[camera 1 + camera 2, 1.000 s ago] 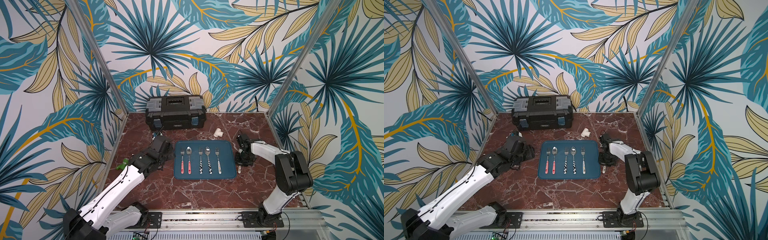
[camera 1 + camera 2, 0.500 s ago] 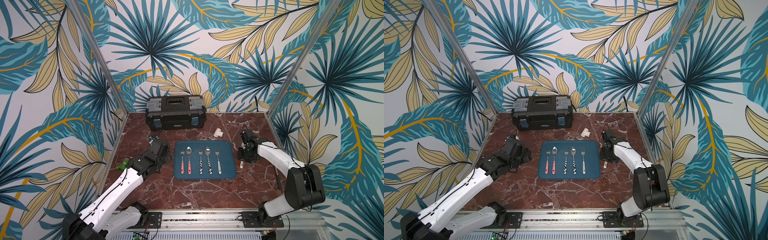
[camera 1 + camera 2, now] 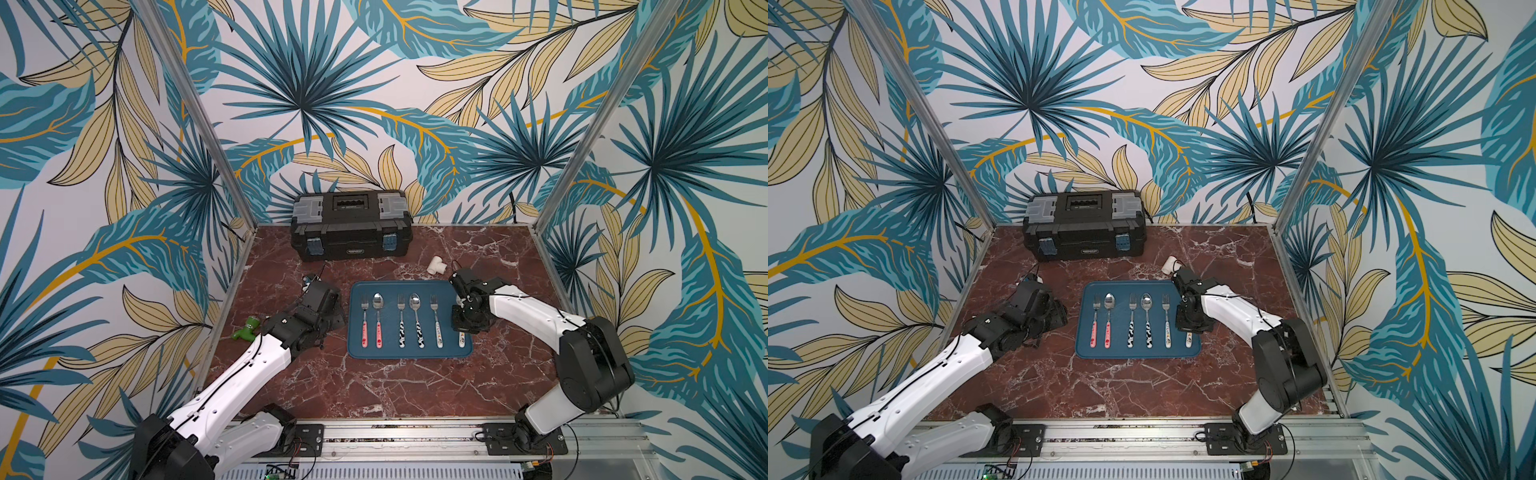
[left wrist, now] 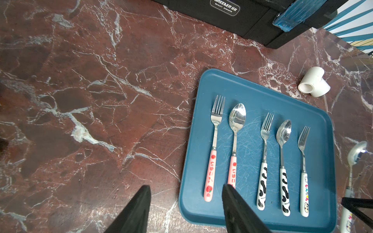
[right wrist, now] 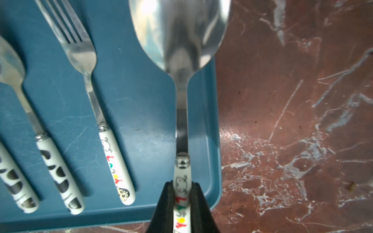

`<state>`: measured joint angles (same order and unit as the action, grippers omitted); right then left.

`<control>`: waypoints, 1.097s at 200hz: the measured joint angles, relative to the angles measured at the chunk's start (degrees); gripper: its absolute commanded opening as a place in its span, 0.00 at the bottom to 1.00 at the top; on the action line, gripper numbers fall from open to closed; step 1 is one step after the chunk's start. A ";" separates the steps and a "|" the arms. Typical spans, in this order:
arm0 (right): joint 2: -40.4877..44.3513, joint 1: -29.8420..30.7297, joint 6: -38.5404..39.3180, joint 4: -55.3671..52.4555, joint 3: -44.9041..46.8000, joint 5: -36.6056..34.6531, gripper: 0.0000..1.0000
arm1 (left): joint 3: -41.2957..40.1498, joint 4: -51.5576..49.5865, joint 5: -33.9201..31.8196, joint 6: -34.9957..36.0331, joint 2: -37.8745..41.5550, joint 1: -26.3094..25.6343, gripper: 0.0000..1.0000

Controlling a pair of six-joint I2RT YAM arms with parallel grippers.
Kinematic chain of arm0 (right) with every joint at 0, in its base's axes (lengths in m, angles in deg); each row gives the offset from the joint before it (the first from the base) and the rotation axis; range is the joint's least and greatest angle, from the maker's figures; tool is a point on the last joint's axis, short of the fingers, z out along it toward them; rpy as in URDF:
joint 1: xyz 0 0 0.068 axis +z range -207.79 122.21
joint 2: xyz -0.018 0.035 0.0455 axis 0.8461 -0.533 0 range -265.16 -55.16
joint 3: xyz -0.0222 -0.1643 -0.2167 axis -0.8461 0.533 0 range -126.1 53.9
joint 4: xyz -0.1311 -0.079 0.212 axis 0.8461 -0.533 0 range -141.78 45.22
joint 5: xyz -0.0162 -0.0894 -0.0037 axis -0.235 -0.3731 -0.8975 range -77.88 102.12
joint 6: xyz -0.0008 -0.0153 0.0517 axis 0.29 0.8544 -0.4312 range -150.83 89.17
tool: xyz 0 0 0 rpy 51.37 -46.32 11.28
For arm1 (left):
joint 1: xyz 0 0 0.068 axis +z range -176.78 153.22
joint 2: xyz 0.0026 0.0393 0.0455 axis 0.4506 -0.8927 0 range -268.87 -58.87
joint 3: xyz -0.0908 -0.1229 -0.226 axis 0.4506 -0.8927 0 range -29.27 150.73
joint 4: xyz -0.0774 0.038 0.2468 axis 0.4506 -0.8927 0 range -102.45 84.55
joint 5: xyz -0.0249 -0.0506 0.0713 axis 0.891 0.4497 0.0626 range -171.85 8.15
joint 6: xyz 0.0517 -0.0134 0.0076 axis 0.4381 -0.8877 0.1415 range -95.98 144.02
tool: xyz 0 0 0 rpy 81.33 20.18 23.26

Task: Set the spoon and fork side by side
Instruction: Place the spoon on the tray.

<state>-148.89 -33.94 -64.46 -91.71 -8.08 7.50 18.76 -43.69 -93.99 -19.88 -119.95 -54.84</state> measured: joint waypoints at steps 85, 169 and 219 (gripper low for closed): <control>-7.30 0.66 3.13 0.61 -4.02 -0.07 0.00 | -1.55 0.61 1.03 -0.11 0.00 0.00 0.61; -10.40 2.08 4.09 1.36 -5.22 0.17 0.00 | -2.16 1.49 1.97 -0.24 -0.83 0.00 0.61; -10.40 2.45 3.82 1.68 -5.22 1.01 0.00 | -2.16 1.62 3.19 -0.24 -2.86 0.00 0.61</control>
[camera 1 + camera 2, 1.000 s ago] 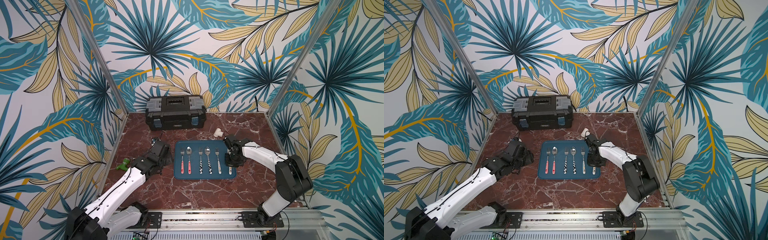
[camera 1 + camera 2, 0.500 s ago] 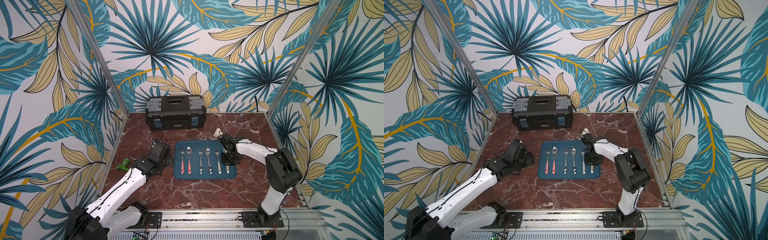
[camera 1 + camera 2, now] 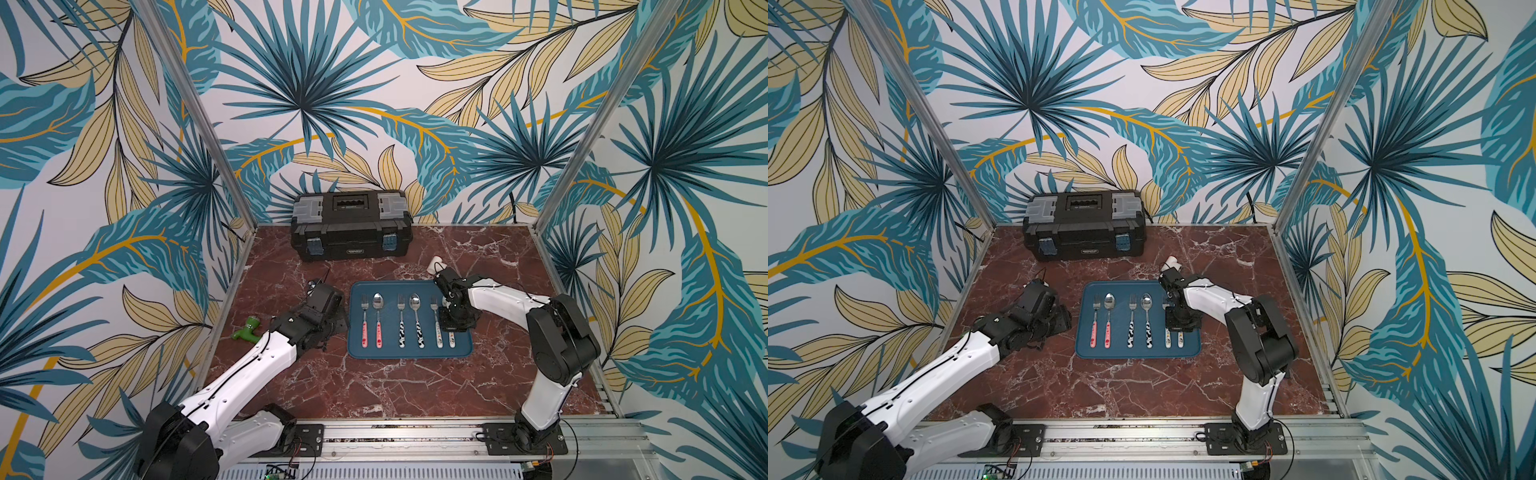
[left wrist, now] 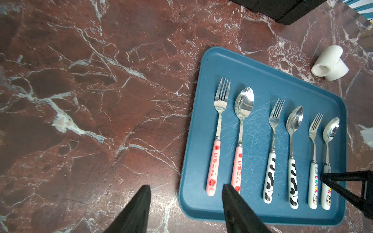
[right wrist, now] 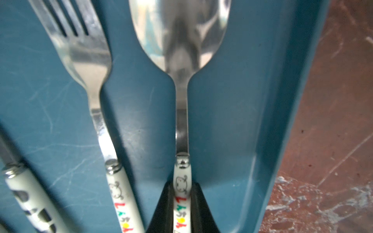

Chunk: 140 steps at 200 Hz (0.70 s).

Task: Set the spoon and fork side by side
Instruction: Place the spoon on the tray.

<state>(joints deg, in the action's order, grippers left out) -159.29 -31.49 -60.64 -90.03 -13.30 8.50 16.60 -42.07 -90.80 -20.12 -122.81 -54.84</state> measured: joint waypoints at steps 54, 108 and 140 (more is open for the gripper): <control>-0.02 0.07 -0.42 0.04 0.02 0.07 0.13 | 0.00 0.02 0.42 0.00 -0.04 0.00 0.61; -0.02 0.20 -0.90 0.31 0.04 -0.02 0.29 | 0.00 0.02 0.44 0.00 -0.04 0.00 0.61; -0.02 0.20 -0.87 0.22 0.07 -0.24 0.34 | 0.00 0.04 0.46 0.00 -0.04 0.00 0.61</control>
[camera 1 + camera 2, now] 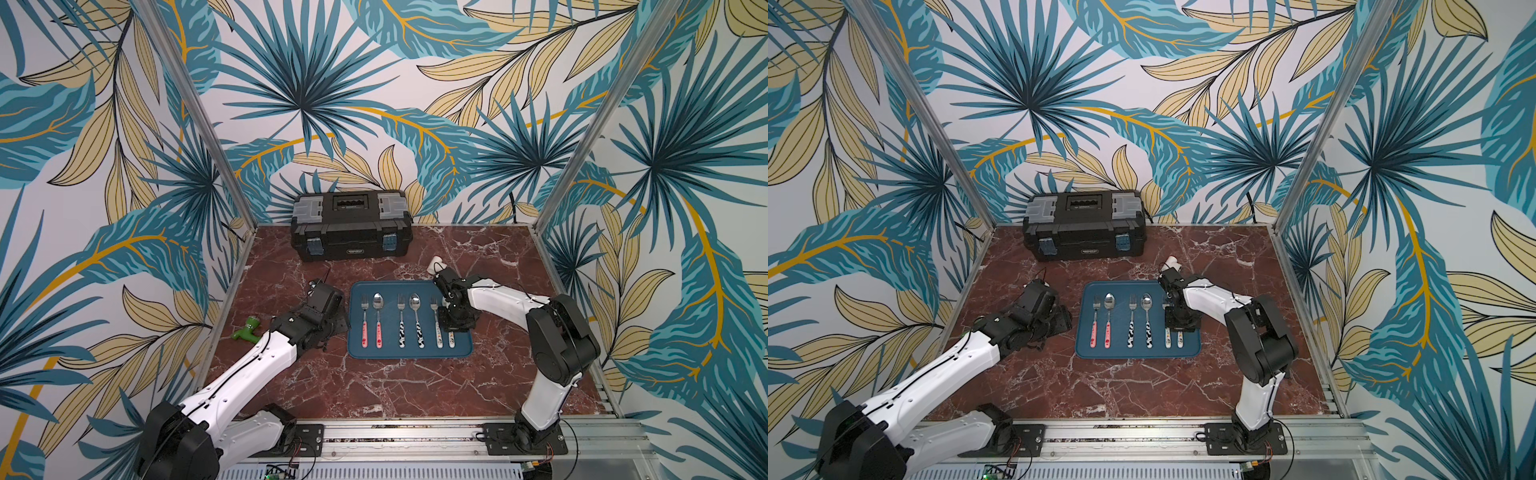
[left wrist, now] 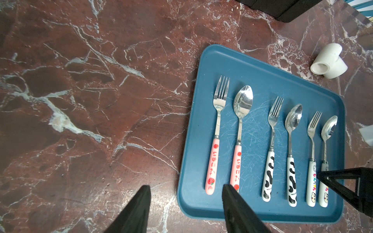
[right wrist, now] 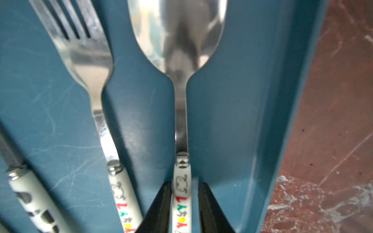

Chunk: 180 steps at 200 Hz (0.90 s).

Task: Set the spoon and fork side by side
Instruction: Place the spoon on the tray.

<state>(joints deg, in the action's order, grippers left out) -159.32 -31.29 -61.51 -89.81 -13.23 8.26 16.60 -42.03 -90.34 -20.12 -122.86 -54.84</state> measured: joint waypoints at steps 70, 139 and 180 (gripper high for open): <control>1.81 0.24 0.00 -0.04 0.07 0.09 0.35 | 0.00 0.20 0.22 0.00 -0.20 0.00 0.61; 13.40 0.24 -0.63 -3.82 -3.72 -8.09 0.54 | 0.02 0.24 0.02 0.55 -0.26 0.00 0.96; 26.77 0.26 0.55 -2.64 -1.86 -24.87 0.99 | 1.36 -1.64 -2.69 2.29 -0.46 0.04 1.00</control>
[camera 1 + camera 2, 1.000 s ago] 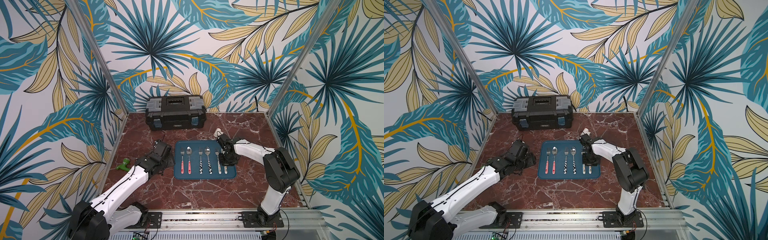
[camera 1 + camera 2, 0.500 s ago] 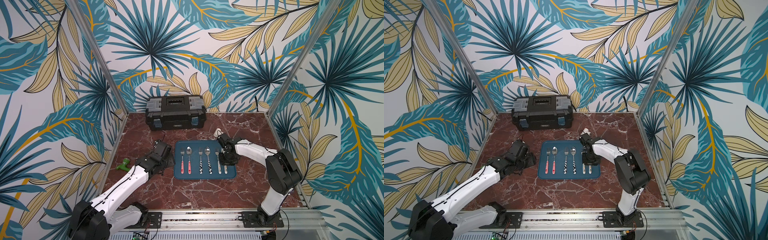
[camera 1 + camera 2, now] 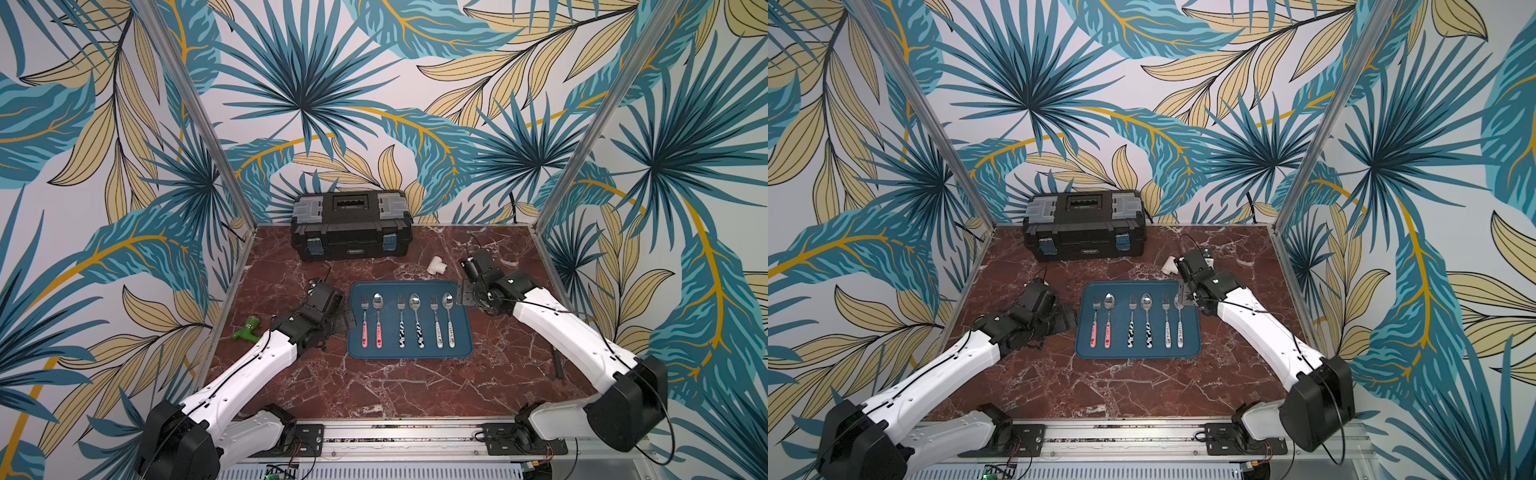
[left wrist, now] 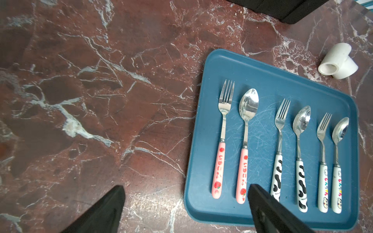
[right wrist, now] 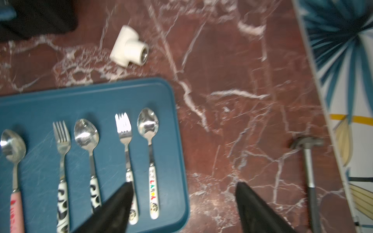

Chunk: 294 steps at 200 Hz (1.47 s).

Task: Set the spoon and fork side by side
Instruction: Place the spoon on the tray, then reset both arms

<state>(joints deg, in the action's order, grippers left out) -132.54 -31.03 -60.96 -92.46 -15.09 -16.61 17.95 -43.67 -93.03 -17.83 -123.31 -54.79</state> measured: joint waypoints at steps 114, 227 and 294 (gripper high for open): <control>11.67 -0.98 10.45 33.64 27.47 -28.50 0.99 | 3.65 0.26 -9.07 9.97 3.06 0.70 1.00; 3.23 -9.29 31.19 63.45 33.16 -9.18 0.99 | -24.55 45.29 -23.82 34.27 10.38 3.78 1.00; -0.83 -14.05 29.57 73.07 37.53 -6.10 0.99 | -25.51 72.67 -25.29 44.46 -14.32 12.44 1.00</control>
<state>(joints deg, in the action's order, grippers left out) -133.37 -45.08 -31.39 -19.39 22.44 -22.71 -7.56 29.01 -118.32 26.63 -137.63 -42.36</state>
